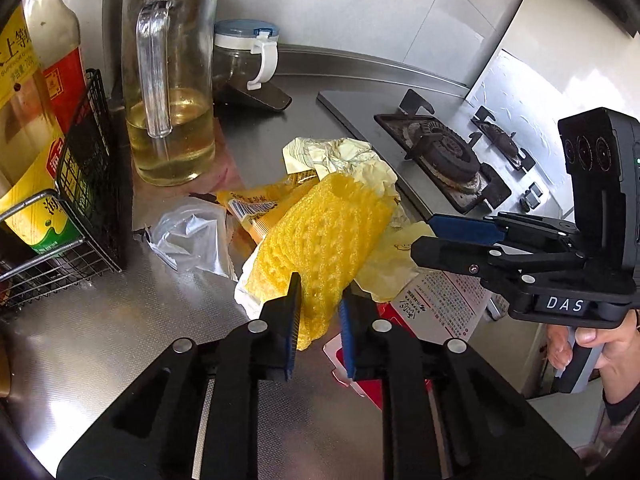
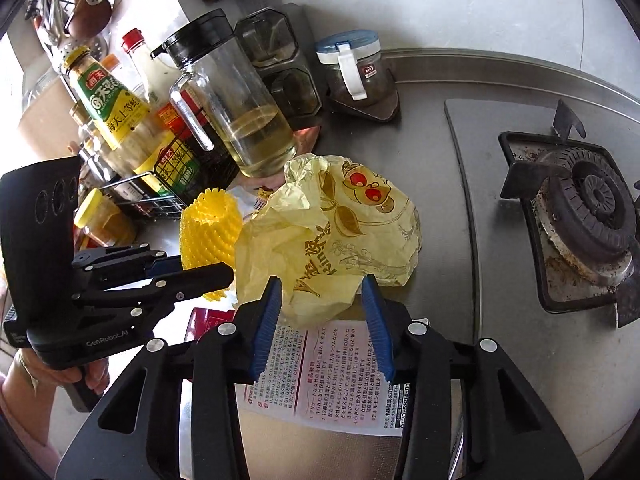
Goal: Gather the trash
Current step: 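Grasp the yellow foam fruit net with the left tool while the right tool grasps the yellow printed bag, then carry the foam net and yellow bag down over the floor bin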
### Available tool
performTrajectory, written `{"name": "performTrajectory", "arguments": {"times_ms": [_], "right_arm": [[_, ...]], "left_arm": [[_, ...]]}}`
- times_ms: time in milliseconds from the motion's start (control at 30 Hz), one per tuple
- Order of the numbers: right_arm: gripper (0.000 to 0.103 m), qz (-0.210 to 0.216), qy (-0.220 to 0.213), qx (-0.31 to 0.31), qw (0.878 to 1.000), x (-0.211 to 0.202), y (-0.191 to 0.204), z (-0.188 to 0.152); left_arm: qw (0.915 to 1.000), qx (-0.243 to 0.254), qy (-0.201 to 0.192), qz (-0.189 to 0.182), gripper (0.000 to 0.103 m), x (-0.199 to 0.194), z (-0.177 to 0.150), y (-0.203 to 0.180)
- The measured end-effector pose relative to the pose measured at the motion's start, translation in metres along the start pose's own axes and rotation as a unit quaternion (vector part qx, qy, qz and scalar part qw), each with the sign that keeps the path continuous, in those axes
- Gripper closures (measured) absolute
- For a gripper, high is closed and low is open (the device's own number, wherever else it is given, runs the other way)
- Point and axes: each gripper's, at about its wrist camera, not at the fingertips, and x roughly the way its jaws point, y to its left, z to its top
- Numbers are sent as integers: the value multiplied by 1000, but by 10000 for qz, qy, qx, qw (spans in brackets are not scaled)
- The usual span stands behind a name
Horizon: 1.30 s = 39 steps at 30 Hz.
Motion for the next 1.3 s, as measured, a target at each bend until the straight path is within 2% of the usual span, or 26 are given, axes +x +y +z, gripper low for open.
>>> {"name": "performTrajectory", "arguments": {"times_ms": [67,100,133,200,467,700,767,833,867,933,967,1067,1300], "right_arm": [[58,6,21,51,10000,-2,0,0],[51,-28,-5,1,10000,-3,1,1],[38,-106,-76,-71,9999,-6,3,1],[27,-180,-175,-164,9996,-8,5,4],[27,-194,-358,-285,9988,0,13,24],[27,-183,-263,-458,9984,21,25,34],[31,-281,-197,-535,9980,29,29,35],[52,-361,-70,-565,9977,36,30,34],[54,-374,-31,-569,9977,39,30,32],[71,-396,-2,-588,9975,40,31,28],[76,-426,-13,-596,9973,39,31,26],[83,-440,-155,-641,9969,28,34,22],[85,-331,-476,-719,9957,-16,44,14]], "left_arm": [[10000,10,42,-13,93,0,-4,-2],[10000,17,53,-28,94,-1,-6,-4],[10000,13,58,-55,94,-2,-9,-6],[9999,-3,65,-120,94,-5,-14,-10],[9984,-74,265,-499,95,-12,-33,-27],[9949,-202,486,-857,95,-14,-52,-32],[9945,-228,517,-880,95,-16,-58,-33],[9941,-261,536,-904,95,-18,-63,-32],[9940,-282,536,-909,95,-19,-65,-32],[9937,-350,517,-935,95,-22,-69,-32],[9934,-382,504,-952,95,-24,-71,-31],[9935,-399,493,-946,95,-29,-75,-35],[9928,-300,552,-1022,95,-35,-86,-57]]}}
